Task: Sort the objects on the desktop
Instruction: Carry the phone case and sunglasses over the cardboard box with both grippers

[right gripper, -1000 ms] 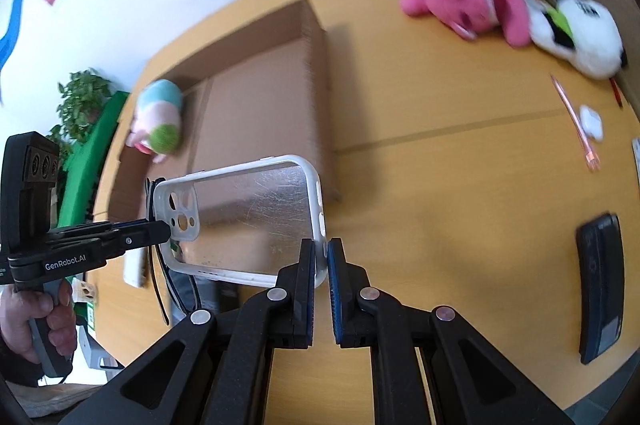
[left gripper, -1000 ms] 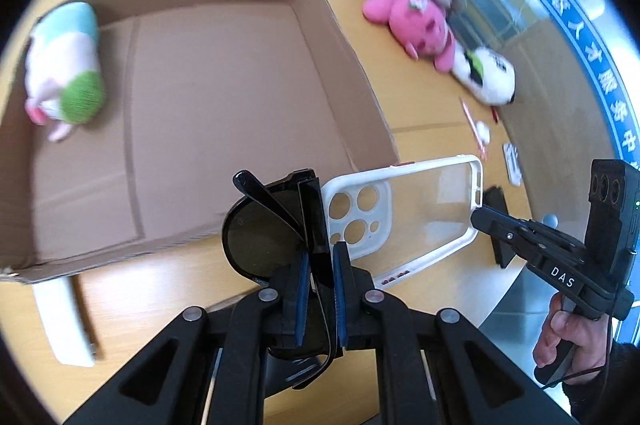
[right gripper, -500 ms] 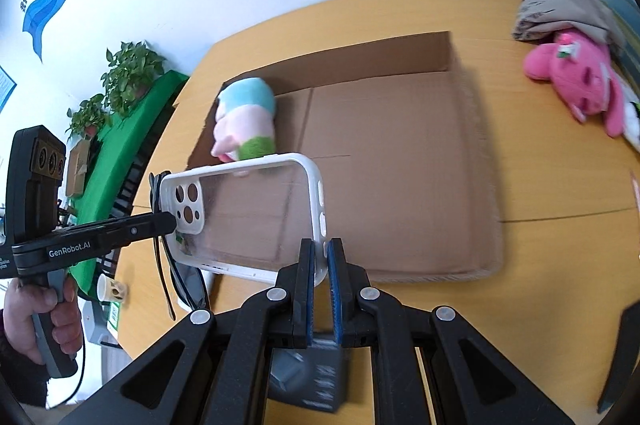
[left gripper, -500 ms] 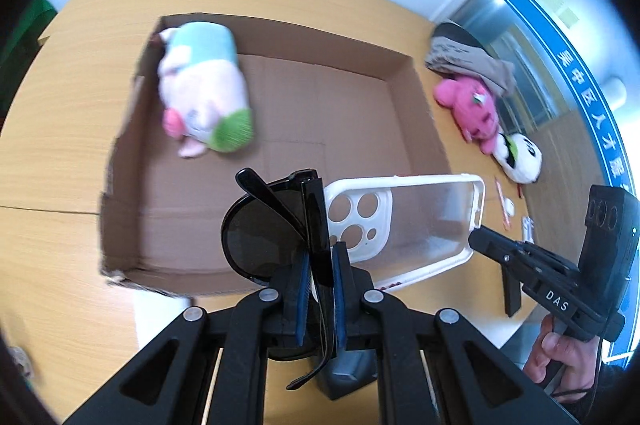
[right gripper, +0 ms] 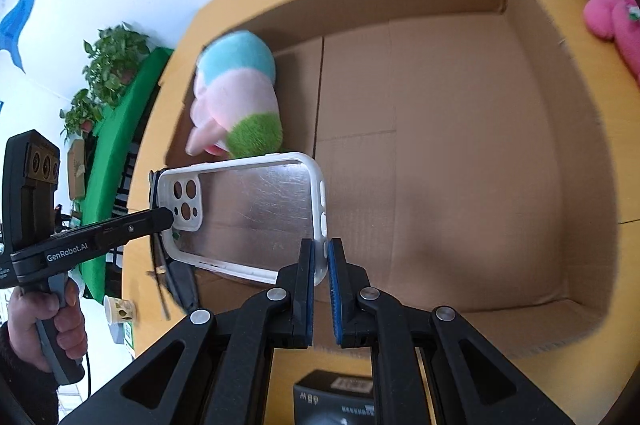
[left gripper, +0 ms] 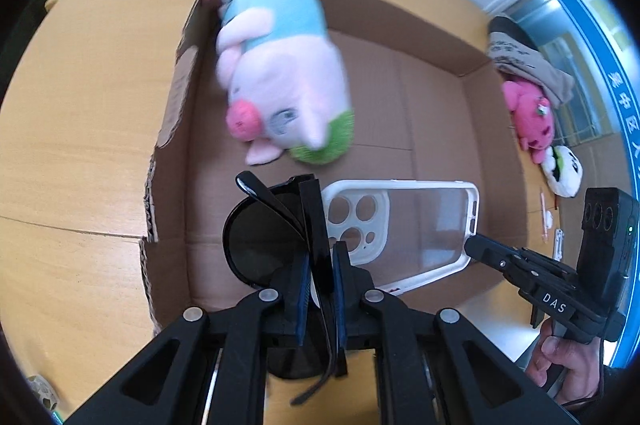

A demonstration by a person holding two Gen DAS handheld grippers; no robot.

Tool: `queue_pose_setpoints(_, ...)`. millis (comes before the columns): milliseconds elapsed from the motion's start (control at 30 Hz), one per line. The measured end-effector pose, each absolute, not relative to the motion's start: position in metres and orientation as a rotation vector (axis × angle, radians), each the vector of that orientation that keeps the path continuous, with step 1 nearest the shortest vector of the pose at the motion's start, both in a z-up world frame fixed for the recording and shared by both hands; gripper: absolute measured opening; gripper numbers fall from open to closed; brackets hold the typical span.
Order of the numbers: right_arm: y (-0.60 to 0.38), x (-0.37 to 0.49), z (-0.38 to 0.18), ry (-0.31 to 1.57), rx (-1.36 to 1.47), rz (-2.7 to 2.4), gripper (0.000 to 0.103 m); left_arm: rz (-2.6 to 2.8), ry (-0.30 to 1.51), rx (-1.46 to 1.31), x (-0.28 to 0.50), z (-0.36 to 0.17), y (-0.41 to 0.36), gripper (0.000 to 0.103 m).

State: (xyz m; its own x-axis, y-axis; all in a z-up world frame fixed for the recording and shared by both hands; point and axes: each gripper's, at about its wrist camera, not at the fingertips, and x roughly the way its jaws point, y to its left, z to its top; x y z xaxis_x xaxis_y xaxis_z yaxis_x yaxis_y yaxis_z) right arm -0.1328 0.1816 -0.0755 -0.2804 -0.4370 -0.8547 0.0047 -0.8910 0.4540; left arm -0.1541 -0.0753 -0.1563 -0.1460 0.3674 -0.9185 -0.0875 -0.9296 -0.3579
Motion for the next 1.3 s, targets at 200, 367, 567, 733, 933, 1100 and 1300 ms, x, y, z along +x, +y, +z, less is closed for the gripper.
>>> queue_pose_setpoints(200, 0.173, -0.147, -0.107, -0.578, 1.764, -2.183, 0.007, 2.106, -0.338, -1.869, -0.165, -0.177, -0.080, 0.011)
queue_pose_setpoints(367, 0.177, -0.148, -0.110, -0.637, 1.770, -2.160, 0.007, 2.098, -0.346, -1.867, -0.161, -0.175, -0.082, 0.011)
queue_pose_setpoints(567, 0.177, -0.145, -0.107, -0.681, 1.747, -2.152, 0.007, 2.112, -0.360, -1.866, -0.159, -0.171, -0.087, 0.010)
queue_pose_setpoints(733, 0.185, -0.149, -0.109, -0.720, 1.738, -2.172, 0.007, 2.101, -0.366, -1.856, -0.163, -0.170, -0.084, 0.010)
queue_pose_setpoints(933, 0.191, -0.156, -0.112, -0.735, 1.741, -2.178, 0.007, 2.085, -0.381, -1.851, -0.161, -0.169, -0.083, 0.010)
queue_pose_setpoints(1100, 0.187, -0.161, -0.116, -0.741, 1.750, -2.154, 0.007, 2.091, -0.395, -1.857, -0.158, -0.164, -0.087, 0.010)
queue_pose_setpoints(1300, 0.190, -0.160, -0.114, -0.764, 1.757, -2.166, 0.007, 2.099, -0.353, -1.891, -0.153, -0.162, -0.088, 0.012)
